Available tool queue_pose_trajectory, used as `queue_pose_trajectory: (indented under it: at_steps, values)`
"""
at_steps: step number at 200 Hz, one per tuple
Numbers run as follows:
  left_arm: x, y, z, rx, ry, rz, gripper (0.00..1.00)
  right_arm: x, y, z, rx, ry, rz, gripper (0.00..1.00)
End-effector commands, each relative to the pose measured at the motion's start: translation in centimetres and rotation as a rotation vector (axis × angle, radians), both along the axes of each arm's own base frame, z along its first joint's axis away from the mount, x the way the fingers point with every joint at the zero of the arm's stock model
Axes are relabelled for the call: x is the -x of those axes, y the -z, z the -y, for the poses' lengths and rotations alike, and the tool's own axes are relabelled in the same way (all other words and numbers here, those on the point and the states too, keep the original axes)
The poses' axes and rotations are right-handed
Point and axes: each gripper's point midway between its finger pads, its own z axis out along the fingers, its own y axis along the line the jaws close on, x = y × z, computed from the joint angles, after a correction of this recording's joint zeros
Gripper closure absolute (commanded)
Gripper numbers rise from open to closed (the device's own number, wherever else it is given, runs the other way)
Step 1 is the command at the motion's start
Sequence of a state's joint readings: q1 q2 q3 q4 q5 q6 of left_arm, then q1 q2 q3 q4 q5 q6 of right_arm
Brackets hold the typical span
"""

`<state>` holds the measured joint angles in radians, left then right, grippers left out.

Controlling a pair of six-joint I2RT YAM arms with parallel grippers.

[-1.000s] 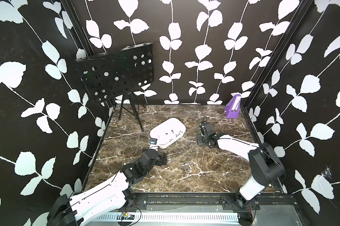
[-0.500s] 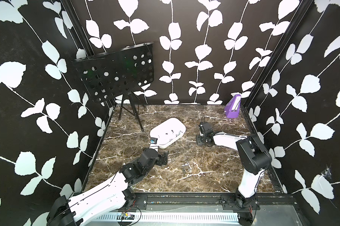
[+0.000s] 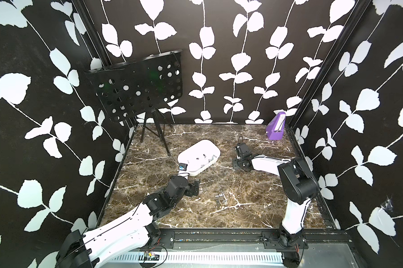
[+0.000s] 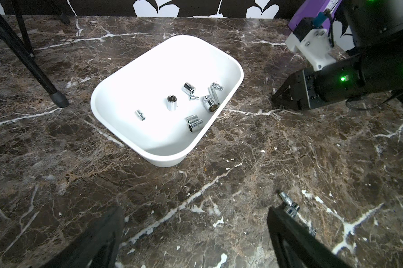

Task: Put the socket on the desktop into the storage box
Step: Pick up the socket head from the center of the board, then place the socket head in the storage box.

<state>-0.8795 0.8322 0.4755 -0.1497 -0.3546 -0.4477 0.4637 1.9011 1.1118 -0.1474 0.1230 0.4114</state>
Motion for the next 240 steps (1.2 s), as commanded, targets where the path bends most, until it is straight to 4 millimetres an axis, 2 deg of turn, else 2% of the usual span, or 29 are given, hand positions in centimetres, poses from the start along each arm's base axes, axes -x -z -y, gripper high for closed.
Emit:
queue_pose_trajectory:
  at_steps: [1, 54, 99, 135, 165, 188, 199, 205, 215, 240]
  values:
    - [-0.2, -0.7, 0.4, 0.024, 0.007, 0.017, 0.03, 1.3, 3.2, 2.0, 0.071, 0.044, -0.097, 0.67]
    - [-0.2, -0.7, 0.4, 0.022, 0.006, 0.017, 0.03, 0.9, 3.5, 1.9, 0.068, 0.055, -0.102, 0.73]
    - [-0.2, -0.7, 0.4, 0.023, 0.006, 0.017, 0.03, 1.3, 3.7, 1.9, 0.069, 0.051, -0.125, 0.9]
    - [-0.2, -0.6, 0.5, 0.019, 0.007, 0.013, 0.03, 1.9, 3.1, 1.6, 0.04, 0.046, -0.134, 0.99]
    - [-0.3, -0.6, 0.3, 0.013, -0.002, 0.016, 0.03, 3.1, 0.9, 1.7, 0.016, 0.033, -0.133, 1.0]
    - [-0.3, -0.8, -0.2, 0.008, -0.019, 0.027, 0.03, 5.3, -1.9, 1.0, -0.038, -0.008, -0.098, 1.0]
    - [-0.4, -0.9, -0.4, 0.008, -0.031, 0.032, 0.03, 6.3, -3.9, 0.4, -0.059, -0.037, -0.059, 1.0]
    - [-0.4, -1.0, -0.6, 0.008, -0.037, 0.035, 0.03, 7.0, -4.4, -0.1, -0.058, -0.052, -0.053, 1.0]
    - [-0.4, -1.0, -0.9, 0.006, -0.052, 0.038, 0.03, 7.9, -6.9, -1.3, -0.09, -0.086, -0.001, 1.0]
    - [-0.3, -1.4, -1.5, 0.014, -0.073, 0.051, 0.03, 8.4, -10.6, -5.2, -0.167, -0.156, 0.064, 1.0]
